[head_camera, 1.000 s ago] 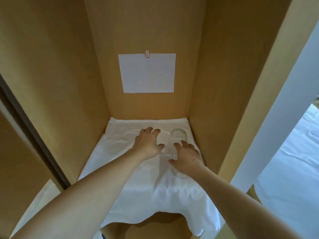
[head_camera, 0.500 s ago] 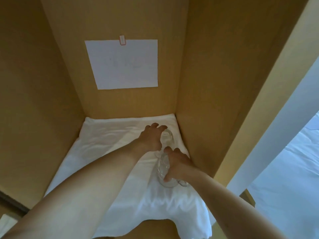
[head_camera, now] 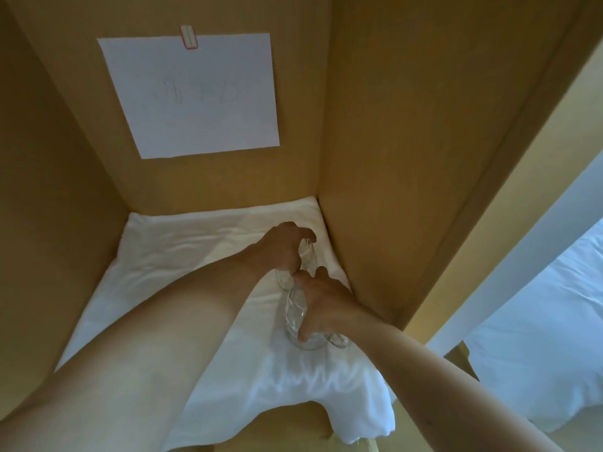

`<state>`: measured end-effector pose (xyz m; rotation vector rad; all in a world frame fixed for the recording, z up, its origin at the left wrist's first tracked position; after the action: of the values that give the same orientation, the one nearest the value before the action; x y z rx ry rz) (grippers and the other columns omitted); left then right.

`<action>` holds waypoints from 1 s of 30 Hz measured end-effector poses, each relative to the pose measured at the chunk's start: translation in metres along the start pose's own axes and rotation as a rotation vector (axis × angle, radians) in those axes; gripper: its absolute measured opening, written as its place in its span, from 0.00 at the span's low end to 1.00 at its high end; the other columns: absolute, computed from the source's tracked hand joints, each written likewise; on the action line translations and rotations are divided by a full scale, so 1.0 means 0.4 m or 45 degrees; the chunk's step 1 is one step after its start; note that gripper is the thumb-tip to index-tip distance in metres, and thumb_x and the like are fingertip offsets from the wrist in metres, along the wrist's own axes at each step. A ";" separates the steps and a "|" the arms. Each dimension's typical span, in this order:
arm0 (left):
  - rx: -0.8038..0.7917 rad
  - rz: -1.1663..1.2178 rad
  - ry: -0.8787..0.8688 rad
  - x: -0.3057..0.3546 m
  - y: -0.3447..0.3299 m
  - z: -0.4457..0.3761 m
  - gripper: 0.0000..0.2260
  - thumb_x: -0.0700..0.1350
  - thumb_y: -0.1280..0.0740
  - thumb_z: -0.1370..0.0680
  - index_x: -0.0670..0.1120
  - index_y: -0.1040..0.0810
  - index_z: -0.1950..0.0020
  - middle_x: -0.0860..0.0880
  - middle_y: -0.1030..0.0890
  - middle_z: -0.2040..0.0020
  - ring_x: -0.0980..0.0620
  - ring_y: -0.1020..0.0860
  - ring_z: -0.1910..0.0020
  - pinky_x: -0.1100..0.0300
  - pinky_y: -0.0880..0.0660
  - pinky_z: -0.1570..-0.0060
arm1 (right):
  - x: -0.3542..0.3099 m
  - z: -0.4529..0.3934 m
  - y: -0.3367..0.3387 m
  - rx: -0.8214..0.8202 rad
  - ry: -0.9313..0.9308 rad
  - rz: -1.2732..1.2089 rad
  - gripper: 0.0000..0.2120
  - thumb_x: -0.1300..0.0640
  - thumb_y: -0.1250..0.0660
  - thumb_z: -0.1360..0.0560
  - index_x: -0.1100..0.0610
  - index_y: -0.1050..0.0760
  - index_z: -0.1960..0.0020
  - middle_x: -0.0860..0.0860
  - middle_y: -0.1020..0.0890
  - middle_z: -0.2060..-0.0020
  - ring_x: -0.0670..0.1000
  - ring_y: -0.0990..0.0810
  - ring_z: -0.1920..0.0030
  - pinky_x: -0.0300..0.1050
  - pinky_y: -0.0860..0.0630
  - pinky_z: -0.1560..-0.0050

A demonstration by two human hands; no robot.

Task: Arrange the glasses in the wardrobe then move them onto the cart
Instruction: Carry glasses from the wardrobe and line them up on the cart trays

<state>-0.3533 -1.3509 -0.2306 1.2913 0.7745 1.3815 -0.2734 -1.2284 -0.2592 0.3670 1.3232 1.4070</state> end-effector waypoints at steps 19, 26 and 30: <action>0.704 0.943 0.469 -0.186 0.153 0.407 0.35 0.55 0.15 0.44 0.52 0.22 0.40 0.50 0.19 0.44 0.46 0.20 0.46 0.54 0.20 0.52 | -0.137 0.180 0.018 0.509 -0.300 -0.201 0.48 0.48 0.14 0.45 0.50 0.34 0.31 0.50 0.32 0.43 0.51 0.26 0.49 0.43 0.24 0.54; 0.543 1.831 0.420 -0.184 0.151 0.619 0.35 0.47 0.14 0.39 0.50 0.29 0.38 0.47 0.21 0.44 0.47 0.19 0.52 0.43 0.16 0.54 | -0.225 0.394 -0.009 0.876 -0.335 -1.050 0.37 0.53 0.13 0.52 0.49 0.24 0.46 0.48 0.18 0.53 0.51 0.16 0.56 0.54 0.15 0.63; 0.394 2.069 0.260 -0.117 0.139 0.699 0.33 0.46 0.16 0.37 0.45 0.25 0.35 0.45 0.20 0.49 0.46 0.19 0.58 0.40 0.17 0.52 | -0.236 0.526 -0.046 0.965 -0.291 -1.448 0.36 0.56 0.14 0.51 0.53 0.22 0.45 0.56 0.14 0.51 0.57 0.13 0.55 0.60 0.15 0.59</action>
<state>-0.1050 -1.4624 -0.1332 2.1725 -0.1591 2.7149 -0.0630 -1.2076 -0.1653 0.1805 1.4505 -0.0972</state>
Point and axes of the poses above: each hand's wrist, its own z-axis away from the middle knuckle, its own y-axis out of the back of the hand, x = y × z, the point moved 4 cm from there along -z, towards the middle knuckle
